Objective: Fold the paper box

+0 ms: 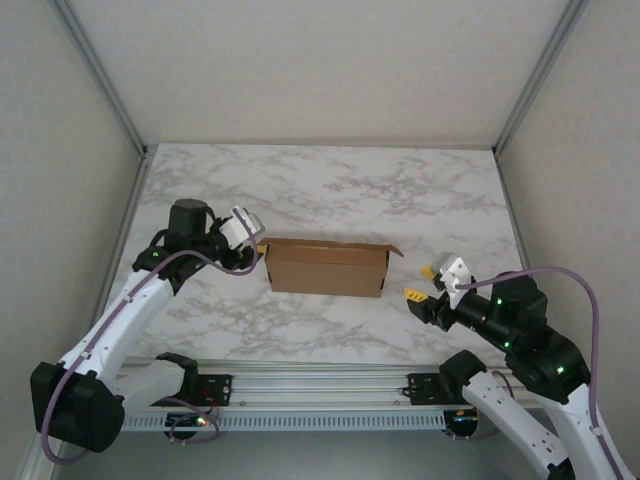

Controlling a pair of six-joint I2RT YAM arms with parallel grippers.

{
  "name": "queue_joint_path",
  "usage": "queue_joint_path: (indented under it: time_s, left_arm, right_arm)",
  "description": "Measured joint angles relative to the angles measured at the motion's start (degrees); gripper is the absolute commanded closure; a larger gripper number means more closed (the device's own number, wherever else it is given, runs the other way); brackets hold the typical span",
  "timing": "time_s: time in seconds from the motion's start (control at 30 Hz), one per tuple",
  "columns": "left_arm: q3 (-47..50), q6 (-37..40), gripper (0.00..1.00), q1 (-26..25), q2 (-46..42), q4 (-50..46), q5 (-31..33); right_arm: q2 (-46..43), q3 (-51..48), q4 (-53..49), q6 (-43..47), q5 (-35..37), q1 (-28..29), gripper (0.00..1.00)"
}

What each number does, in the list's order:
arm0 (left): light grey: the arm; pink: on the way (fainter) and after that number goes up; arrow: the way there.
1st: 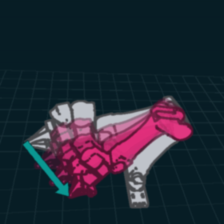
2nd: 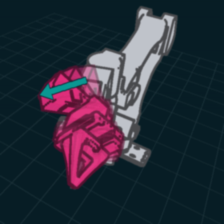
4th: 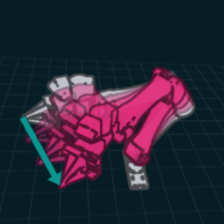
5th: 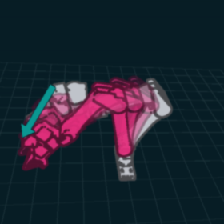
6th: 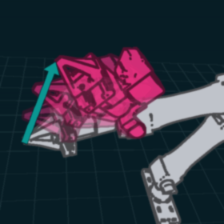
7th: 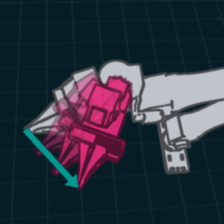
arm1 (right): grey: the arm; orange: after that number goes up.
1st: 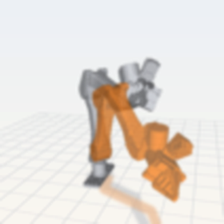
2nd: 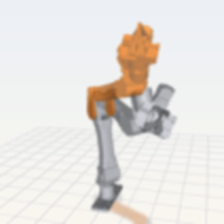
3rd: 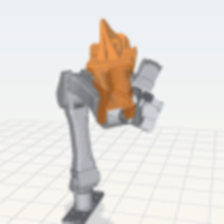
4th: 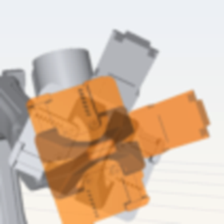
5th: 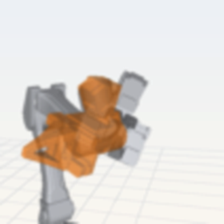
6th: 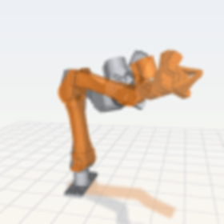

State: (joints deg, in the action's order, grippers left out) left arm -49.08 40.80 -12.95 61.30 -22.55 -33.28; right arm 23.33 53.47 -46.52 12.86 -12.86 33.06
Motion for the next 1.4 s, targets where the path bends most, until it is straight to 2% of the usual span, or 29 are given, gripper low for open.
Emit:
queue_joint_path:
  time_s: [0.3,0.53,0.77,0.87,1.1,1.4]
  left_arm:
    - [0.13,0.63,0.57,0.04,0.44,1.05,-0.46]
    - [0.04,0.85,0.61,0.04,2.67,1.05,-1.70]
    - [0.04,1.14,0.86,0.04,3.06,1.27,-2.01]
    - [0.04,1.16,0.92,0.04,3.06,1.33,-2.19]
    - [0.00,1.22,1.00,0.04,3.30,1.49,-2.38]
    - [0.02,1.53,1.00,-0.22,2.75,1.49,-1.84]
  right_arm:
    - [0.24,-1.33,0.26,0.02,1.07,0.00,0.49]
    - [2.80,-1.29,0.46,0.72,1.75,0.02,0.49]
    - [6.75,-0.44,1.05,1.46,3.04,0.37,0.50]
    - [8.35,0.11,1.66,1.46,3.78,0.37,0.50]
    - [12.26,0.74,3.93,1.55,6.49,0.37,0.49]
    - [18.64,1.81,5.51,6.62,13.88,0.37,0.46]
